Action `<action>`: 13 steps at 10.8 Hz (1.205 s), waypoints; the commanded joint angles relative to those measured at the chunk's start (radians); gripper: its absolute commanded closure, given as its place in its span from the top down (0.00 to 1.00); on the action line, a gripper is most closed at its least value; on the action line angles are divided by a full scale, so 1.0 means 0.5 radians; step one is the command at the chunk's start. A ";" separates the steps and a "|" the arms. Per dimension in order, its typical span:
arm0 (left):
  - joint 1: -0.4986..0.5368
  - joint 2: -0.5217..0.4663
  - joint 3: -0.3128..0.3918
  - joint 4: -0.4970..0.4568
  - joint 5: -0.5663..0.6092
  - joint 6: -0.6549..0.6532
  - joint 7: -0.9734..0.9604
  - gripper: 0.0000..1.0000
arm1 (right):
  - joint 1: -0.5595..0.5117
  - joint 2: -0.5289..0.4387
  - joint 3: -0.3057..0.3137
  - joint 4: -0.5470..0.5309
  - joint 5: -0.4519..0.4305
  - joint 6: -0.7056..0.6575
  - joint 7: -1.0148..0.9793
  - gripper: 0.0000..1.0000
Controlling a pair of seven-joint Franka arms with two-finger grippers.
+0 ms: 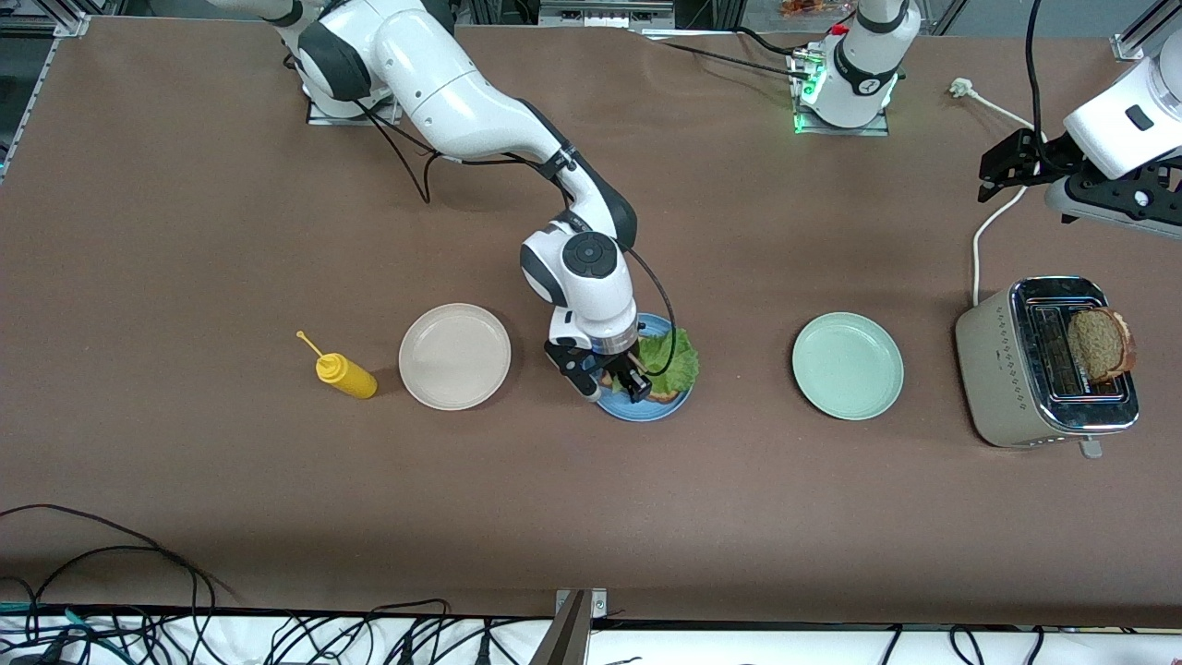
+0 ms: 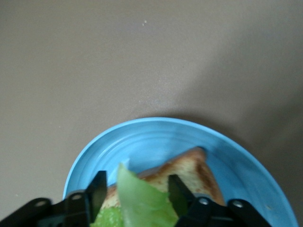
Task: Make sandwich in blue plate with both arms
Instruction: 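Lower the lettuce onto the bread and open the right gripper, then raise the right gripper away from the blue plate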
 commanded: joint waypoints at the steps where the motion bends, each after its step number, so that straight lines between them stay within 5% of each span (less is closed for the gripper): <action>1: -0.001 -0.012 0.009 -0.002 -0.041 -0.015 0.027 1.00 | 0.005 -0.009 -0.025 0.082 -0.025 -0.162 -0.154 1.00; 6: -0.001 -0.012 0.009 -0.002 -0.041 -0.015 0.027 1.00 | -0.001 -0.073 -0.028 0.095 -0.031 -0.499 -0.476 1.00; 13: 0.002 -0.012 0.009 -0.002 -0.041 -0.015 0.030 1.00 | -0.173 -0.456 -0.086 0.089 0.045 -1.161 -1.505 1.00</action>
